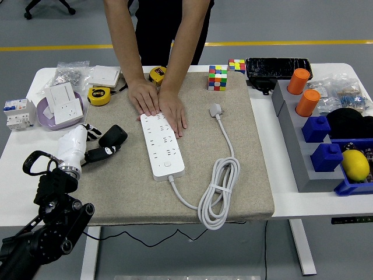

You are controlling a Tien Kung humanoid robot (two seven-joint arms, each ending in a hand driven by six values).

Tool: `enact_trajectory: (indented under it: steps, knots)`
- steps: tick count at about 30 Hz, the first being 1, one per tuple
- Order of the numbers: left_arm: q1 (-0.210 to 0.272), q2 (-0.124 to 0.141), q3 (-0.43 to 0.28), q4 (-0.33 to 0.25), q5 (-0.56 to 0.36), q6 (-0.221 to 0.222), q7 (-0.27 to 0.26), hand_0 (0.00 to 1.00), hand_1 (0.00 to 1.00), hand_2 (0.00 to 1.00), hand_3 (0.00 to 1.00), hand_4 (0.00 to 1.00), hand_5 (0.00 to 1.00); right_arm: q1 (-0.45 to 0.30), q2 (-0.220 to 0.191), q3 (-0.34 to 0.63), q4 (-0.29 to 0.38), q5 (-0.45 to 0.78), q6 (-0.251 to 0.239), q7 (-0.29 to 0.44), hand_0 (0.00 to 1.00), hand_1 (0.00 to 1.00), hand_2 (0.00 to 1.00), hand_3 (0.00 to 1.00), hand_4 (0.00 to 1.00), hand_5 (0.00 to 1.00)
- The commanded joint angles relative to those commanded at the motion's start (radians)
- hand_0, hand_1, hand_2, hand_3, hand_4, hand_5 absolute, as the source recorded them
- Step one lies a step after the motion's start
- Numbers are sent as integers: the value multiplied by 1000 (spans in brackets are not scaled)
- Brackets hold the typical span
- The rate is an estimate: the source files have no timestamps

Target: Pick up the plug,place it near the board,insert it into the board,press the button

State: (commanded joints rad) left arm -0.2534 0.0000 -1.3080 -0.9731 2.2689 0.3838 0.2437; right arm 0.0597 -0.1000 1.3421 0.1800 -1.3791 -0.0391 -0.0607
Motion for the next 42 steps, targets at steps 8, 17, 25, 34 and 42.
enact_trajectory:
  steps: [8, 17, 25, 34, 42]
  knots:
    - [2, 0, 7, -3, 0, -12, -18, 538, 542, 465, 463, 998, 205, -2, 1, 9, 0, -7, 0, -2, 807, 720, 724, 769, 998, 933]
    - [-1, 0, 30, -17, 0, 96, -140, 407, 336, 346, 407, 625, 112, 3, 3, -1, 0, 4, -1, 0, 807, 719, 723, 768, 998, 933]
    - [-11, 0, 42, -40, 0, 88, -166, 402, 327, 342, 403, 593, 102, 1, 1, 3, 0, 0, -1, -1, 805, 720, 723, 768, 998, 932]
    - [-7, 0, 46, -45, 0, 73, -182, 410, 346, 358, 414, 610, 105, 0, 0, 2, 0, -3, 0, -2, 803, 719, 723, 768, 998, 932]
    - [-18, 43, 117, -91, -62, 49, -269, 402, 334, 361, 412, 635, 105, 0, -2, -2, 0, 1, -1, -2, 801, 719, 723, 767, 998, 932]
